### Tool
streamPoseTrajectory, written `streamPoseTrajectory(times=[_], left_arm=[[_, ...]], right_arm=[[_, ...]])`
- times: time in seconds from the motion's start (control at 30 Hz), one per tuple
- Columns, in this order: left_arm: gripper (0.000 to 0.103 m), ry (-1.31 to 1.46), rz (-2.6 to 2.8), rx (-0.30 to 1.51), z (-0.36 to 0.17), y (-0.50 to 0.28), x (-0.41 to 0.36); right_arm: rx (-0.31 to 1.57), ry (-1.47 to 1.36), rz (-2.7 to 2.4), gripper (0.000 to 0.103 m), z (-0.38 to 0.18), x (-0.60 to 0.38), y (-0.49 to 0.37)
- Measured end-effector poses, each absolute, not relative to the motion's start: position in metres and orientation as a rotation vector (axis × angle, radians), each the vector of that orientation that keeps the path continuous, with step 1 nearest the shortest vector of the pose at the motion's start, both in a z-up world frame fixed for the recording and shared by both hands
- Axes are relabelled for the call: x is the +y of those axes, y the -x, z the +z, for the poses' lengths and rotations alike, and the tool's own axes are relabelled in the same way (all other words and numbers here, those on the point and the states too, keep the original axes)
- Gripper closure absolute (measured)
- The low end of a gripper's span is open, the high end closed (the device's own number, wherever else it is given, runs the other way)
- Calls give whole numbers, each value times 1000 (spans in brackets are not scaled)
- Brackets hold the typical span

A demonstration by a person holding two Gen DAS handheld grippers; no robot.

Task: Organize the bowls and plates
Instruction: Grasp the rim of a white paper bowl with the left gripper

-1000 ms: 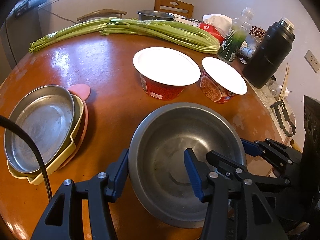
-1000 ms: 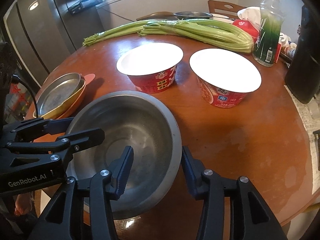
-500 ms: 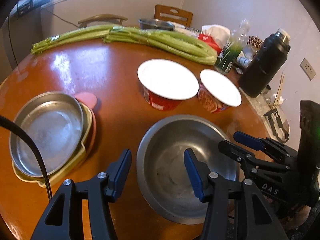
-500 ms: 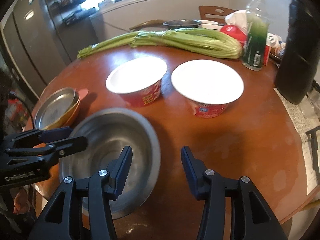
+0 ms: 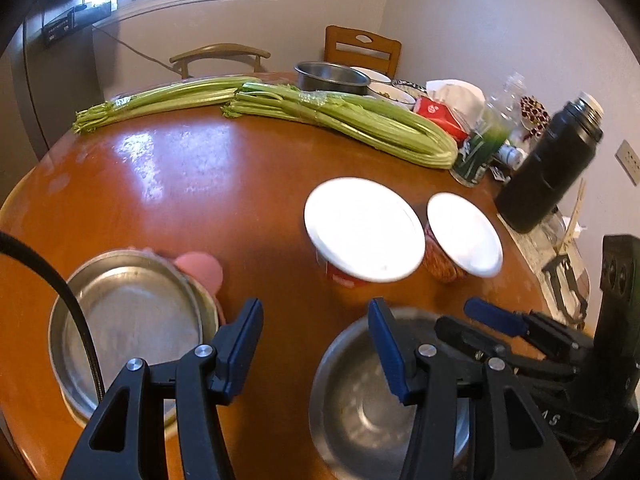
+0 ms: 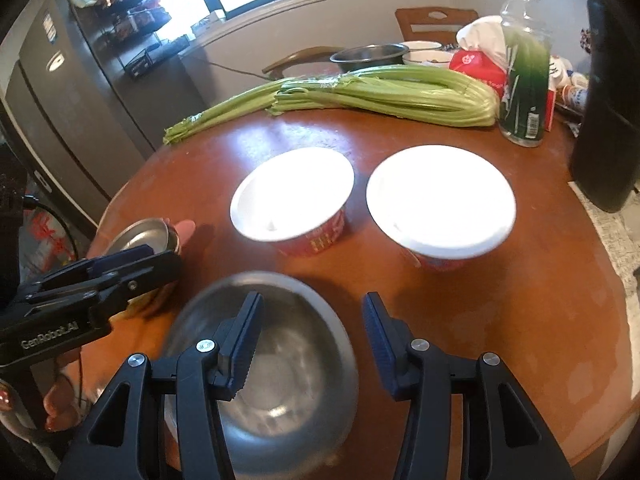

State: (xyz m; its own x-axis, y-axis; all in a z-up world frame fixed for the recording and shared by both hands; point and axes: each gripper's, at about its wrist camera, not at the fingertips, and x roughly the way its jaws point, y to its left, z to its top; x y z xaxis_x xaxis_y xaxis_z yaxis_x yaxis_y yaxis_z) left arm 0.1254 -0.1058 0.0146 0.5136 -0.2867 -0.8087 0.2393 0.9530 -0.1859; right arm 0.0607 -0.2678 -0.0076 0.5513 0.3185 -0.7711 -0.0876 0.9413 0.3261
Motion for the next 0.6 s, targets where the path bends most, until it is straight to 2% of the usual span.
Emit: streamPoseTrajectory(times=[0.6], left_arm=[[49,80,-268,1069,-9,-201,-126]], right_arm=[[969,-272,219,51,-15,-256,-121]])
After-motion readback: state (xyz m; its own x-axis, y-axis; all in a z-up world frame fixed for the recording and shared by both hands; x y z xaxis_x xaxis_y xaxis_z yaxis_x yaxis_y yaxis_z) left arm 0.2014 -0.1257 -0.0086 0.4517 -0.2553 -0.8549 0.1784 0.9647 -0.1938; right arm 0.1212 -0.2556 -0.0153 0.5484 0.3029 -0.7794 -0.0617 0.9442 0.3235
